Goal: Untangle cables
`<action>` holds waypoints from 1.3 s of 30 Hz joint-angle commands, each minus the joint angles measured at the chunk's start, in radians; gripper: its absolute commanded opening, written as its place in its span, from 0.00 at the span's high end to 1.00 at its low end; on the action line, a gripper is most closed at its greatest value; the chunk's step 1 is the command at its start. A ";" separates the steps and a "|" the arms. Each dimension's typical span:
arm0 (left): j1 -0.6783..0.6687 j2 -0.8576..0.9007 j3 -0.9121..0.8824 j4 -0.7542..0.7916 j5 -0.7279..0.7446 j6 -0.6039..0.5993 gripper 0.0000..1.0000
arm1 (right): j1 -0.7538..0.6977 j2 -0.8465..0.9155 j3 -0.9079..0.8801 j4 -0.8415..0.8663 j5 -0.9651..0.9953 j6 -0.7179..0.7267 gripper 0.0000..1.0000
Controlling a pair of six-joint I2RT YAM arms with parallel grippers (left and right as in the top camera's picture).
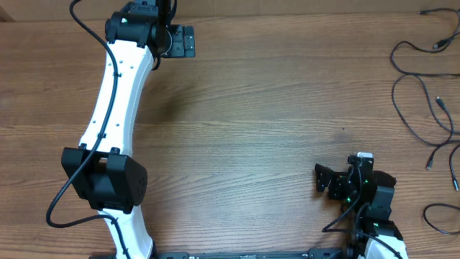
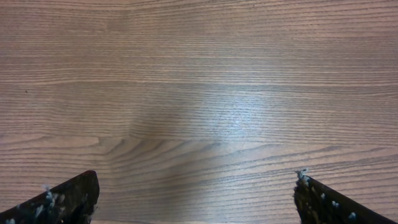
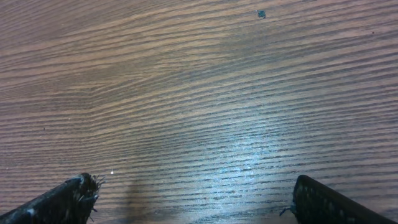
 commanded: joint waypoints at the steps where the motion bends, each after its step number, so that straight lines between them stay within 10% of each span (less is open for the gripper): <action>1: 0.007 0.013 0.010 0.006 -0.008 0.019 0.00 | -0.004 0.011 -0.012 -0.027 0.000 0.016 0.00; 23: 0.006 0.013 0.010 -0.165 0.003 0.019 0.00 | -0.004 0.011 -0.012 -0.027 0.000 0.016 0.00; 32: -0.010 -0.074 -0.069 0.122 0.059 0.094 0.00 | -0.004 0.011 -0.012 -0.027 0.000 0.016 0.00; 39: -0.021 -0.472 -0.649 0.596 0.050 0.099 0.00 | -0.004 0.011 -0.012 -0.027 0.000 0.016 0.00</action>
